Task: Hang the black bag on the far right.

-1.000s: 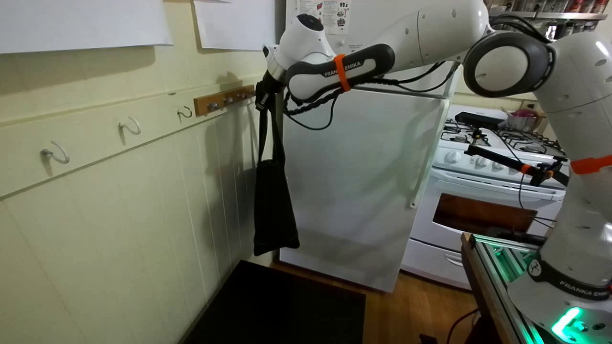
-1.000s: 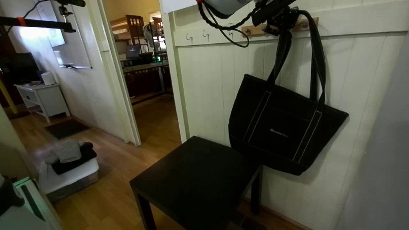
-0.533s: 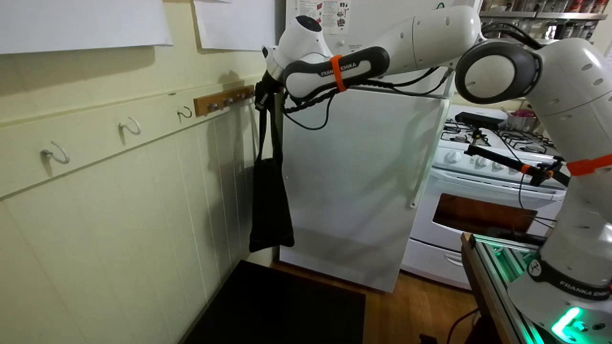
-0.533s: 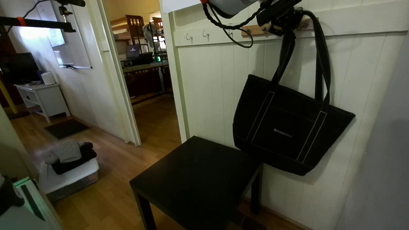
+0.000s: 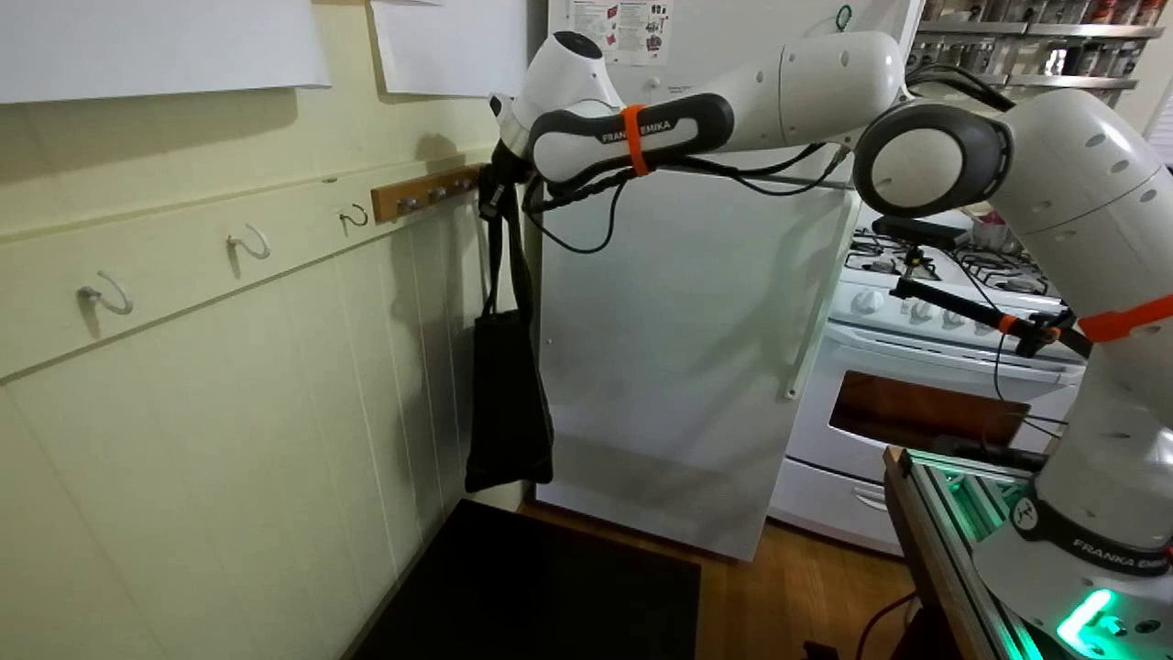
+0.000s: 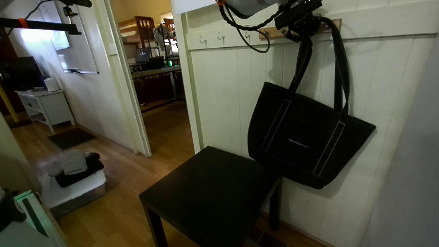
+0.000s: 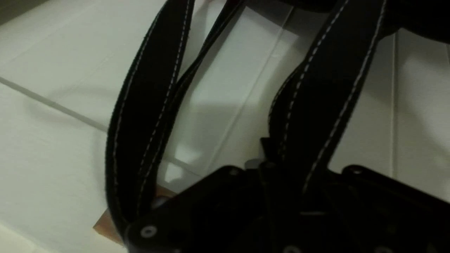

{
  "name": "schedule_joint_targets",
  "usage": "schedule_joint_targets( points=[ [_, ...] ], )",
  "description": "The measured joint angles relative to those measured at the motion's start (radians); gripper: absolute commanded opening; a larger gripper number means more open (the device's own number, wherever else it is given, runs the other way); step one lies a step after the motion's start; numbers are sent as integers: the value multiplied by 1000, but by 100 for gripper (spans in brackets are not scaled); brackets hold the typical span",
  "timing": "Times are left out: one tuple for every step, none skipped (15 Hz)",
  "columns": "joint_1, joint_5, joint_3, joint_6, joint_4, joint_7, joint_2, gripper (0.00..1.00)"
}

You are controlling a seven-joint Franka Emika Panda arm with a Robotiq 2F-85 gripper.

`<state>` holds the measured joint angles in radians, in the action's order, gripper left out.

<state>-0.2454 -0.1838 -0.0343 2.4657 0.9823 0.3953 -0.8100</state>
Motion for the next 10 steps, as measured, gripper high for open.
schedule_joint_targets(
  points=[
    [-1,4,2,-12,-17,5,-9,2],
    [-2,6,3,-24,-33,9,-17,2],
    [-3,8,3,-36,-49,13,-25,2],
    [-4,9,3,-45,-65,17,-34,2],
    [-6,9,3,-55,-80,18,-41,2],
    [-7,10,3,-63,-95,19,-50,2],
    [-8,10,3,-71,-111,19,-59,2],
    [-9,10,3,-77,-126,19,-68,2],
    [-10,10,3,-81,-141,19,-77,2],
    [-10,11,3,-84,-155,20,-86,2]
  ],
)
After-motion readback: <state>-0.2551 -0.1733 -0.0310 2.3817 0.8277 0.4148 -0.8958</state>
